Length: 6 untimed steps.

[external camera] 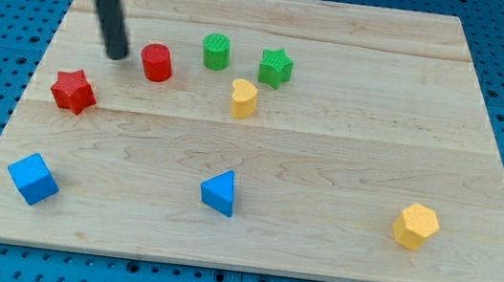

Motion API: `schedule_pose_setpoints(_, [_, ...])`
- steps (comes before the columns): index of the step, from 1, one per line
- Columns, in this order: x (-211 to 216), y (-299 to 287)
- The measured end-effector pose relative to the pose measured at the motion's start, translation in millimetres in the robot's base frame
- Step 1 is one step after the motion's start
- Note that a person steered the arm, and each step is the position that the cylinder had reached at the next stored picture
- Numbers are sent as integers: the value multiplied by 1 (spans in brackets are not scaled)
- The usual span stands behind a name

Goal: Move red star towards red circle

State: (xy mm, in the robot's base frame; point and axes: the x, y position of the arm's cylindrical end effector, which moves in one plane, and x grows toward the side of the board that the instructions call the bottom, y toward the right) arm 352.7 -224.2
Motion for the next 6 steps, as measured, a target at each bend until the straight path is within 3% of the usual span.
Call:
schedule_pose_setpoints(1, [39,-54])
schedule_pose_setpoints(2, [101,-36])
schedule_pose_setpoints(3, [95,2])
schedule_pose_setpoints(4, [92,-21])
schedule_pose_setpoints(5, [60,-40])
schedule_pose_setpoints(6, [66,22])
